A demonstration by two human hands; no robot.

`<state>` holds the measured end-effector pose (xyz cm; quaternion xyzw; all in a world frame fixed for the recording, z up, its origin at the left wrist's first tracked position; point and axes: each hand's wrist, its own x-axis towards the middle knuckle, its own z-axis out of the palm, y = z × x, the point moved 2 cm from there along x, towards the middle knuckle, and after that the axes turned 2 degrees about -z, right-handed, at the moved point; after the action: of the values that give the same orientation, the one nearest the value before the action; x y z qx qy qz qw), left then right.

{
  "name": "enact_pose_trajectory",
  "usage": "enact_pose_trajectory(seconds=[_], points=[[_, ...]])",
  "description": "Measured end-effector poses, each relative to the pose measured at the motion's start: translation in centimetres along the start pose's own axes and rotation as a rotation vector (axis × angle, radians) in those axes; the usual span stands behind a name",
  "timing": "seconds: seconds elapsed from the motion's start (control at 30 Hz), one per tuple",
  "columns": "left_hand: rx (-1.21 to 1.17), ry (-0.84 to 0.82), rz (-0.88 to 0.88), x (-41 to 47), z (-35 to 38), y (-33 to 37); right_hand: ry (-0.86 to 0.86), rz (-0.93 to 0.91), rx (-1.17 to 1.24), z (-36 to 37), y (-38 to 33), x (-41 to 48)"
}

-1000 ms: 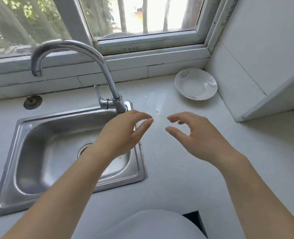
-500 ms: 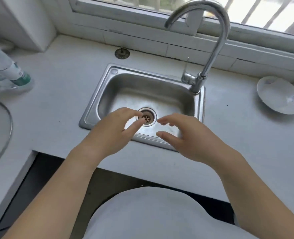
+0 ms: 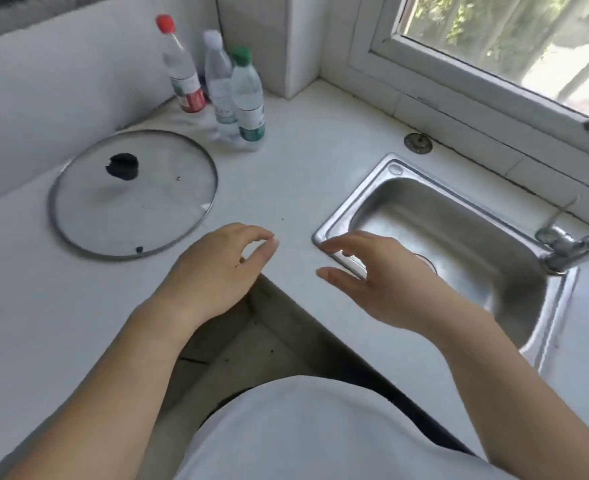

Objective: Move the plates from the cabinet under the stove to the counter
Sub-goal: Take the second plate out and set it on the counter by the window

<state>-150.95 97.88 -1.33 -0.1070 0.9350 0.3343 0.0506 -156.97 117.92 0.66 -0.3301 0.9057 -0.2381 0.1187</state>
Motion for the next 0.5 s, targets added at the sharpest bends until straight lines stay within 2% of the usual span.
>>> enact_pose_trajectory(seconds=[0.23,0.5], points=[[-0.046,0.215,-0.219,-6.2,-4.8,-7.0,-0.195,-0.292,-0.007,3.7,-8.4,5.5],[-0.120,0.412,-0.487,-14.1,-6.1,-12.4,-0.387,-0.544,0.004,8.3,-15.9,8.7]])
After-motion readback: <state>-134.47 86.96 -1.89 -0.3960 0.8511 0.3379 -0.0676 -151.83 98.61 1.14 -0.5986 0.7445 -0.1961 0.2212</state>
